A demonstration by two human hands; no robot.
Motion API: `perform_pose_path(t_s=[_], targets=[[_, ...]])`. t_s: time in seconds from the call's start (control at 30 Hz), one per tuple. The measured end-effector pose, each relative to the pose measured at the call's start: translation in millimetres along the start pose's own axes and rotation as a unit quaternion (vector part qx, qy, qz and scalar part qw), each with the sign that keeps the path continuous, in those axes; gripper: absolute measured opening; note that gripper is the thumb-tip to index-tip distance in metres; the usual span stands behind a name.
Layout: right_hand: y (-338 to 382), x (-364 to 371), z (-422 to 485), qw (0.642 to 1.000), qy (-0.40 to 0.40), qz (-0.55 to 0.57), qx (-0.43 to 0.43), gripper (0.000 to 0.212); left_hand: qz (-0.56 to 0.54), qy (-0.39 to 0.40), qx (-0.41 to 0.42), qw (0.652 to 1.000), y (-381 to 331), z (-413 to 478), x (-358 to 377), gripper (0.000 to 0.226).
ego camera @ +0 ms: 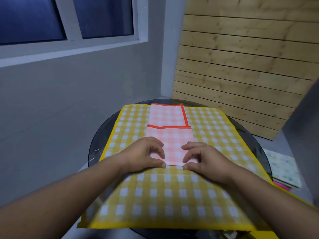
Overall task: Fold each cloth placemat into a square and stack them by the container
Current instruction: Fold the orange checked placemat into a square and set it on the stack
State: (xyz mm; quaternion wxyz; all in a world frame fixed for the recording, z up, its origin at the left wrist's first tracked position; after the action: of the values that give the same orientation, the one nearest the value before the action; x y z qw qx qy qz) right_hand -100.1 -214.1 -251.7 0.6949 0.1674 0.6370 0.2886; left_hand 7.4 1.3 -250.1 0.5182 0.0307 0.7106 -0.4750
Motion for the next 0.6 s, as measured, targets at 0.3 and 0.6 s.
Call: perform_pose_path(t_s=[0.3,0.6], targets=[[8,4,-5,0.984,-0.001,-0.156,-0.081,0.014,0.005,0.008,-0.027,1.0,-3,-3,0,0.018],[32,-26,-11,0.992,-0.111,-0.01,-0.063,0.016,-0.136,-0.083,-0.036,0.987,-16,-20,-19,0.022]])
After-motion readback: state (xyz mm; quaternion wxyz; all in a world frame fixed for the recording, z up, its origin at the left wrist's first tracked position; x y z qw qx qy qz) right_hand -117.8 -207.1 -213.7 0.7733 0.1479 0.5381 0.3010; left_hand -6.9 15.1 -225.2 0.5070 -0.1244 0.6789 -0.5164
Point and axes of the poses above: each hand's wrist, its own z-axis towards the middle knuckle, its own x-axis out of the palm, y = z × x, the point moved 2 cm from there along z, towards the middle knuckle, and after that the axes turned 8 degrees about -x, right-handed, at the moved point
